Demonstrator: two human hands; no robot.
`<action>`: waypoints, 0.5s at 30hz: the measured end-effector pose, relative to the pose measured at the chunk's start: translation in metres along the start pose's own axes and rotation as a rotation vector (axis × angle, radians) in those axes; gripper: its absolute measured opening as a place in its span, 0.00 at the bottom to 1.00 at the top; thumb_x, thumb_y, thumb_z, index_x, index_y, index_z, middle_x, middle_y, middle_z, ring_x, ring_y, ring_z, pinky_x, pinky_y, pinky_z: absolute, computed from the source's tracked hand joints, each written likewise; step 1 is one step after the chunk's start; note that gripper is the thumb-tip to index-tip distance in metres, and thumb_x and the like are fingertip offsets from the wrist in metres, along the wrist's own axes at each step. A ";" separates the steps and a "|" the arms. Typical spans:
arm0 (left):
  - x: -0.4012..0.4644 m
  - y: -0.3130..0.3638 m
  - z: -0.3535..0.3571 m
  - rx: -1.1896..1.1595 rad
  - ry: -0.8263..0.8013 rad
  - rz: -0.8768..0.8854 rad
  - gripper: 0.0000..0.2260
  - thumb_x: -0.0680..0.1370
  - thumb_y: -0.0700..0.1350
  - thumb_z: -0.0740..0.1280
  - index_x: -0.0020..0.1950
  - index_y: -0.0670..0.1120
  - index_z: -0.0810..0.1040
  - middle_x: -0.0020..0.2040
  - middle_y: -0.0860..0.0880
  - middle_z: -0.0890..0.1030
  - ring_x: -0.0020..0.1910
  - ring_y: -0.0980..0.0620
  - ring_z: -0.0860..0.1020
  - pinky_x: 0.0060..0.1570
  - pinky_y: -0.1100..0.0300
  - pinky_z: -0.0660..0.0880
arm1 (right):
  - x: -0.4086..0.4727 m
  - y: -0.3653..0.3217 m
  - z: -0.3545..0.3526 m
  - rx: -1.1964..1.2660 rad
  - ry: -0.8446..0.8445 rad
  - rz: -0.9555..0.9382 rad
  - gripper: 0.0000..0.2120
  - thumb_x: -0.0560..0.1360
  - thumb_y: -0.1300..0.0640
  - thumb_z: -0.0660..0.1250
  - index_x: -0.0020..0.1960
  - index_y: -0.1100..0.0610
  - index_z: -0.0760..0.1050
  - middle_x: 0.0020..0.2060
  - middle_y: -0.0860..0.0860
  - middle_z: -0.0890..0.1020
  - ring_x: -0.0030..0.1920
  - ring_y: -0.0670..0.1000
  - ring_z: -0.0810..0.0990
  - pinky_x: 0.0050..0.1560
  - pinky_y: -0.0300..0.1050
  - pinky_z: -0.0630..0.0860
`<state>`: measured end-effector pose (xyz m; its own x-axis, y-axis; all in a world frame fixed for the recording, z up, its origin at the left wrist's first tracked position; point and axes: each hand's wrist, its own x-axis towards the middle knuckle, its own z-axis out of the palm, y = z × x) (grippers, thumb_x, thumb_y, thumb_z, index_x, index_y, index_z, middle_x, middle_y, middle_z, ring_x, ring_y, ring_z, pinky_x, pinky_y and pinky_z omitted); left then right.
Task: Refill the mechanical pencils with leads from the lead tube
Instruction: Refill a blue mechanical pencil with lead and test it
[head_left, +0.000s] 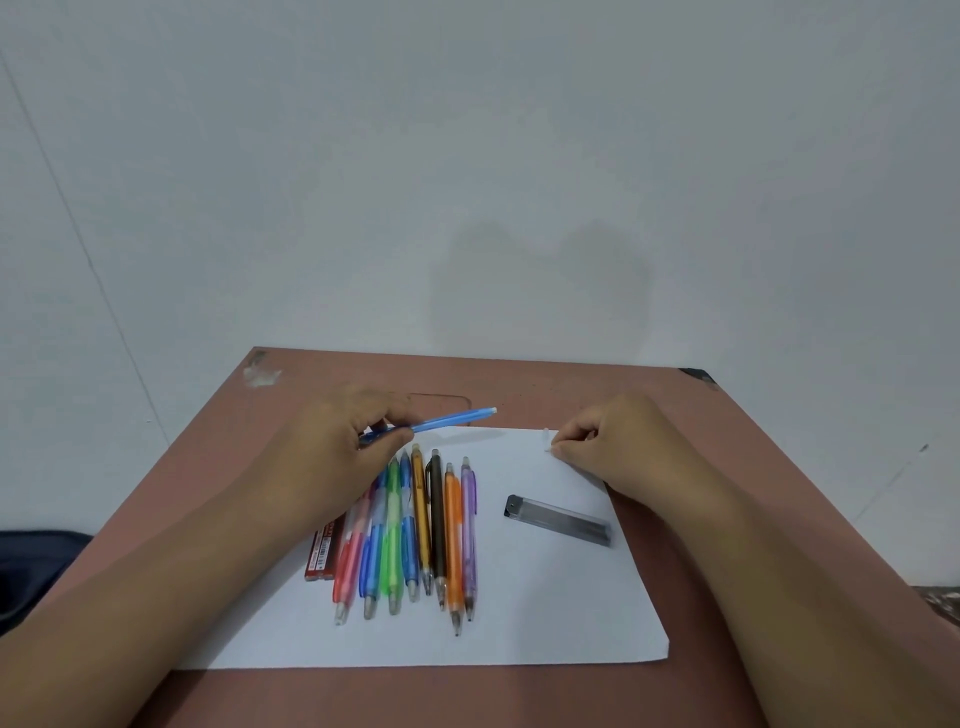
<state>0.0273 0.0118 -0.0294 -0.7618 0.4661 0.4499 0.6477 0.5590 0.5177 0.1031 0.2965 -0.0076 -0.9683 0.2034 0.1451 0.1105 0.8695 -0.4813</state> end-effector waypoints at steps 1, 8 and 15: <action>0.000 -0.001 0.000 0.005 -0.005 -0.003 0.08 0.78 0.51 0.70 0.54 0.64 0.79 0.50 0.66 0.78 0.50 0.67 0.76 0.45 0.69 0.71 | 0.000 0.000 0.000 0.007 0.000 0.003 0.07 0.73 0.54 0.74 0.38 0.46 0.85 0.32 0.37 0.81 0.36 0.33 0.77 0.35 0.28 0.68; 0.001 -0.002 0.001 0.000 -0.017 0.012 0.08 0.77 0.51 0.70 0.56 0.61 0.82 0.50 0.66 0.78 0.51 0.66 0.76 0.45 0.66 0.72 | -0.004 -0.004 -0.007 0.049 0.032 0.024 0.06 0.73 0.59 0.74 0.41 0.48 0.86 0.33 0.38 0.81 0.33 0.34 0.77 0.34 0.27 0.70; 0.002 0.002 0.003 0.001 0.016 0.103 0.09 0.77 0.47 0.71 0.57 0.57 0.83 0.50 0.60 0.82 0.51 0.61 0.77 0.50 0.62 0.75 | -0.013 -0.029 0.003 0.316 0.101 -0.190 0.13 0.74 0.58 0.75 0.56 0.46 0.84 0.43 0.43 0.82 0.40 0.41 0.76 0.43 0.28 0.72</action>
<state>0.0275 0.0159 -0.0294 -0.6907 0.5100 0.5127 0.7228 0.5090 0.4675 0.1118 0.2674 0.0023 -0.9363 0.1088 0.3339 -0.1587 0.7172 -0.6786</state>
